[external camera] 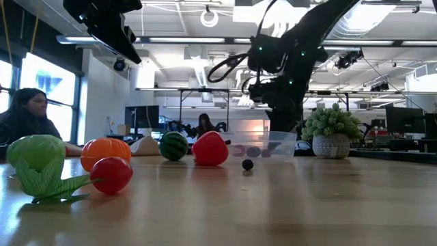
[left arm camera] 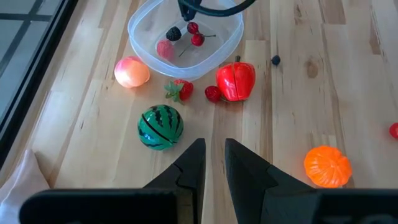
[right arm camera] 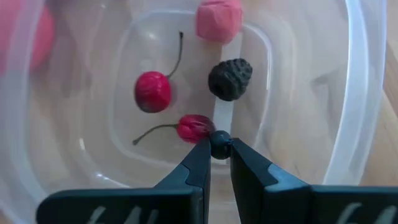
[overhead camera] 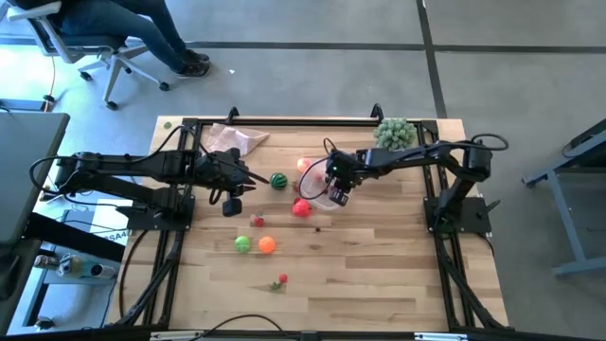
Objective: Pick and placing Produce into tupperware
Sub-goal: Put the blueberry into the transparent bin
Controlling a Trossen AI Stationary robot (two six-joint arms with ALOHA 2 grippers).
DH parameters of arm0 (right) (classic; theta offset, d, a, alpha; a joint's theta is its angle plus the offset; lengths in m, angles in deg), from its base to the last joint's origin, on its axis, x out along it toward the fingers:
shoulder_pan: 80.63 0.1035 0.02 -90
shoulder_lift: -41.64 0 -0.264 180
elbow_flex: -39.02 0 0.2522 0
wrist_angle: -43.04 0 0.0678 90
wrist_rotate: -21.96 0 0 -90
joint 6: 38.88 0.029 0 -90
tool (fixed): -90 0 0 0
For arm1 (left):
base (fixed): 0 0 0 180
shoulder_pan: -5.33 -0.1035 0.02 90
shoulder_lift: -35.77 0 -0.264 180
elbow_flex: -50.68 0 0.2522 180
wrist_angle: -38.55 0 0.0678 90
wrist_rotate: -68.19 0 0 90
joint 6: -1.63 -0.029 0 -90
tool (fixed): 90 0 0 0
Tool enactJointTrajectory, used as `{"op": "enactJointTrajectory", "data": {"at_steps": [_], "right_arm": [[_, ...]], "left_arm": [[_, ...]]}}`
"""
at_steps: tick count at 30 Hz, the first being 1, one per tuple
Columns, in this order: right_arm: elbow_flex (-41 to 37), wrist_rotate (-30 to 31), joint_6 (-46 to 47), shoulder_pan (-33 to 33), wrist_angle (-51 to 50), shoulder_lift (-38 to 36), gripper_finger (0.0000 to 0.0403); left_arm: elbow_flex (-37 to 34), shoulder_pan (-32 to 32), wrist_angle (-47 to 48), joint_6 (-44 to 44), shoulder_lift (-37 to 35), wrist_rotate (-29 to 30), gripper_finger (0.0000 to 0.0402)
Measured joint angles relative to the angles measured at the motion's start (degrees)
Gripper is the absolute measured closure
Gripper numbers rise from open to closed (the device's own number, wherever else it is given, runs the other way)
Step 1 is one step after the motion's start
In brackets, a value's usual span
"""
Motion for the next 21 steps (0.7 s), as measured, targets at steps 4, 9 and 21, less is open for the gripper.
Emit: {"op": "enactJointTrajectory", "data": {"at_steps": [4,9,21], "right_arm": [[0.0,0.01,0.04,-0.04,1.15,-0.07,0.0368],[0.0,0.01,0.28,-0.02,1.6,-0.2,0.0344],[0.0,-0.16,-0.14,-0.02,2.01,-0.2,0.0313]], "left_arm": [[0.0,0.02,0.0,-0.01,-0.01,0.02,0.035],[0.0,0.02,0.0,0.0,0.0,0.02,0.035],[0.0,0.02,0.0,0.0,0.0,0.02,0.035]]}}
